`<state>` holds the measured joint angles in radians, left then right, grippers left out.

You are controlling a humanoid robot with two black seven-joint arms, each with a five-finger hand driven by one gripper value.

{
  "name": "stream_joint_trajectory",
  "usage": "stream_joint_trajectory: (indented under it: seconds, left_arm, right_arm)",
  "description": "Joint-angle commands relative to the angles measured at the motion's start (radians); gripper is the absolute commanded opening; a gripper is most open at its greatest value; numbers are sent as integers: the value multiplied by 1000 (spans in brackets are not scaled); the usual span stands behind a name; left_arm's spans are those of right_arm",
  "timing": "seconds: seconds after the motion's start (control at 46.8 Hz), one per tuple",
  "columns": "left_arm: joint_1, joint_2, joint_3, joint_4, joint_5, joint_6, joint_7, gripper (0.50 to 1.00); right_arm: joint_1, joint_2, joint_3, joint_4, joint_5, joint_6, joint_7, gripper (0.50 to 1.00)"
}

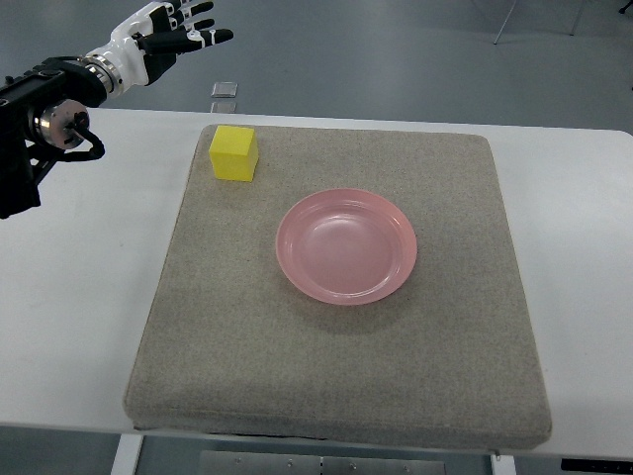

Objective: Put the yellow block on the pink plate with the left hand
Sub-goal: 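Lower the left hand with fingers open beside the yellow cube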

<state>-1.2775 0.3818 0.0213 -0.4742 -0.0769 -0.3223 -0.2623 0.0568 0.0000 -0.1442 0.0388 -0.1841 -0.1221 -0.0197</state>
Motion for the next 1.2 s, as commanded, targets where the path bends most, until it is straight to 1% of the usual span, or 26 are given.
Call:
stream_joint_trajectory:
  seconds: [0.0, 0.085, 0.278, 0.384, 0.598, 0.726, 0.833, 1.174]
  left_arm:
    - [-32, 38, 41, -58, 119, 0, 2, 996]
    - [-52, 48, 80, -72, 299, 0, 2, 996]
    - [-57, 48, 83, -70, 696, 2, -2, 994]
    - [-56, 48, 83, -70, 842, 14, -5, 994]
    - [-63, 45, 85, -73, 1084, 16, -9, 992]
    - [-71, 34, 83, -75, 1177, 35, -9, 994]
    - [-71, 14, 83, -83, 1200, 55, -9, 994]
    - [-31, -58, 86, -78, 1233, 62, -15, 994]
  right_arm:
    - [0, 0, 0, 1, 0, 1, 0, 924]
    - [0, 0, 0, 0, 0, -1, 0, 924]
    - [0, 0, 0, 1, 0, 1, 0, 924]
    - [0, 0, 0, 0, 0, -1, 0, 924]
    - [0, 0, 0, 1, 0, 1, 0, 924]
    - [0, 0, 0, 0, 0, 1, 0, 924]
    - [0, 0, 0, 0, 0, -1, 0, 924]
    - [0, 0, 0, 1, 0, -1, 0, 924]
